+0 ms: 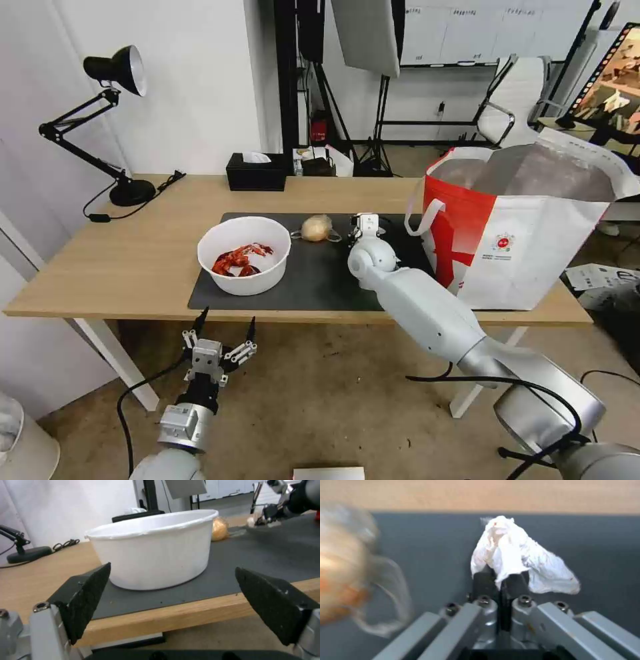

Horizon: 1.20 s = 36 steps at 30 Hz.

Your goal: Pick up the trash from the table and place it into the takeout bag.

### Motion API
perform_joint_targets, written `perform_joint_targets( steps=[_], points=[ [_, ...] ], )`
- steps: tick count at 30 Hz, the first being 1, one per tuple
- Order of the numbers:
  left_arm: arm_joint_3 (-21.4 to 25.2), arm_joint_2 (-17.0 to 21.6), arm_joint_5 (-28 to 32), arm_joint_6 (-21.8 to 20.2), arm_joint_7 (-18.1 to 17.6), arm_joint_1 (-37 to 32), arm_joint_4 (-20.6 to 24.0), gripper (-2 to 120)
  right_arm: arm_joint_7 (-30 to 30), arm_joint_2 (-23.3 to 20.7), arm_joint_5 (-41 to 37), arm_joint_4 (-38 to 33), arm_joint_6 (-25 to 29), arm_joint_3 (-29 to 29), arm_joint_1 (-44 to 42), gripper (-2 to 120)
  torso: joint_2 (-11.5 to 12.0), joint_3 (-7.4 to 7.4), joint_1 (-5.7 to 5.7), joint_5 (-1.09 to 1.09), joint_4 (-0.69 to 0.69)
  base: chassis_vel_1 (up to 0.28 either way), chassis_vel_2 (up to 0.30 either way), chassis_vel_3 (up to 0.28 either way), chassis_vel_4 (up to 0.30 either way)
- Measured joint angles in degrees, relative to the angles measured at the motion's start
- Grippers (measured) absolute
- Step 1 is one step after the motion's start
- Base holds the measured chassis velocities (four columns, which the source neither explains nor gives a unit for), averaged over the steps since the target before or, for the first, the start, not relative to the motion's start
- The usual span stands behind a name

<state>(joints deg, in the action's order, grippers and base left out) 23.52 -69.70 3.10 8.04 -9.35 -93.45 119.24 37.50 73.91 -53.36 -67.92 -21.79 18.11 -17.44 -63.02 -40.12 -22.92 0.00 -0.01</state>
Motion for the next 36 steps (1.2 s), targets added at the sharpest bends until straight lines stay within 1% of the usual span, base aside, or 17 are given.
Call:
perform_joint_targets(
  steps=[2, 3, 5, 8, 11, 12, 15, 18, 20, 21, 23, 28, 30, 31, 32, 34, 36],
  points=[
    [-0.1, -0.1, 0.0, 0.0, -0.1, 0.0, 0.0, 100, -1.5, -2.2, 0.7, -4.6, 2.2, -0.5, -1.6, 0, 0.0, 0.00, 0.00, 0.00, 0.00, 0.000, 0.000, 0.000, 0.000],
    [-0.1, -0.1, 0.0, 0.0, -0.1, 0.0, 0.0, 100, -1.5, -2.2, 0.7, -4.6, 2.2, -0.5, -1.6, 0, 0.0, 0.00, 0.00, 0.00, 0.00, 0.000, 0.000, 0.000, 0.000],
    [-0.2, -0.4, 0.0, 0.0, -0.2, 0.0, 0.3, 100, -3.2, -4.9, 3.1, -10.7, 4.4, -1.6, -3.9, 0, 0.0, 0.00, 0.00, 0.01, -0.01, 0.000, 0.000, 0.000, 0.000],
    [-0.2, -0.5, 0.0, 0.0, -0.2, -0.1, 0.5, 100, -4.1, -6.1, 5.3, -13.4, 5.7, -2.2, -5.0, 0, 0.0, 0.01, 0.00, 0.01, 0.00, 0.000, 0.000, 0.000, 0.000],
    [-0.2, -0.6, 0.0, 0.0, -0.3, -0.2, 0.9, 100, -8.1, -11.7, 16.1, -23.3, 12.3, -5.7, -8.8, 0, 0.0, 0.01, 0.00, 0.02, 0.00, 0.000, 0.000, 0.000, 0.000],
    [-0.2, -0.6, 0.0, 0.0, -0.3, -0.2, 0.9, 100, -8.1, -11.7, 16.1, -23.3, 12.3, -5.7, -8.8, 0, 0.0, 0.01, 0.00, 0.02, 0.00, 0.000, 0.000, 0.000, 0.000],
    [-0.1, -0.6, 0.0, 0.0, -0.4, -0.2, 0.9, 100, -9.3, -16.5, 19.6, -32.2, 15.6, -11.3, -12.3, 0, 0.0, 0.02, 0.00, 0.01, -0.01, 0.000, 0.000, 0.000, 0.000],
    [-0.2, -0.7, 0.0, 0.0, -0.4, -0.2, 0.8, 100, -9.0, -18.5, 19.9, -35.6, 16.0, -13.9, -13.5, 0, 0.0, 0.02, 0.01, 0.00, 0.00, 0.000, 0.000, 0.000, 0.000],
    [-0.3, -0.8, 0.0, 0.0, -0.4, -0.2, 0.7, 100, -7.6, -19.5, 20.2, -37.2, 15.6, -15.5, -14.2, 0, 0.0, 0.02, 0.01, 0.01, -0.01, 0.000, 0.000, 0.000, 0.000],
    [-0.7, -1.0, -0.1, -0.2, -0.4, -0.3, 0.6, 100, -0.7, -21.5, 19.3, -40.1, 10.8, -17.5, -14.7, 0, 0.0, 0.02, 0.01, 0.02, 0.00, 0.000, 0.000, 0.000, 0.000],
    [-1.5, -1.6, -0.6, -0.4, -0.2, -0.2, 0.5, 100, 6.6, -23.9, 13.5, -43.2, 5.7, -19.4, -14.9, 0, 0.0, 0.02, 0.01, 0.01, -0.01, 0.000, 0.000, 0.000, 0.000],
    [-2.3, -2.0, -1.1, -0.7, 0.1, 0.0, 0.2, 100, 10.3, -26.8, 9.2, -43.0, 2.4, -20.9, -14.1, 0, 0.0, 0.02, 0.01, 0.01, 0.00, 0.000, 0.000, 0.000, 0.000],
    [-2.4, -2.0, -1.1, -1.0, 0.1, 0.1, 0.2, 100, 11.7, -28.3, 3.7, -43.5, -0.4, -21.0, -13.1, 0, 0.0, 0.01, 0.00, 0.02, 0.00, 0.000, 0.000, 0.000, 0.000],
    [-2.4, -2.0, -1.1, -1.1, 0.1, 0.1, 0.2, 100, 12.3, -29.1, 1.0, -44.2, -2.4, -21.2, -12.6, 4, 0.0, 0.01, 0.00, 0.02, 0.00, 0.000, 0.000, 0.000, 0.000],
    [-2.4, -2.0, -1.1, -1.1, 0.1, 0.1, 0.2, 100, 12.3, -29.1, 1.0, -44.2, -2.4, -21.2, -12.6, 4, 0.0, 0.01, 0.00, 0.02, 0.00, 0.000, 0.000, 0.000, 0.000],
    [-2.4, -2.0, -1.0, -1.2, 0.1, -0.1, 0.3, 100, 13.0, -30.3, -1.8, -44.5, -5.0, -21.6, -11.7, 15, 0.0, 0.02, 0.01, -0.01, 0.01, 0.000, 0.000, 0.000, 0.000],
    [-2.4, -1.9, -1.0, -1.3, 0.2, -0.1, 0.4, 100, 13.4, -30.6, -2.9, -44.5, -6.1, -21.7, -11.5, 18, 0.0, 0.02, 0.01, 0.00, 0.01, 0.000, 0.000, 0.000, 0.000]
  ],
)
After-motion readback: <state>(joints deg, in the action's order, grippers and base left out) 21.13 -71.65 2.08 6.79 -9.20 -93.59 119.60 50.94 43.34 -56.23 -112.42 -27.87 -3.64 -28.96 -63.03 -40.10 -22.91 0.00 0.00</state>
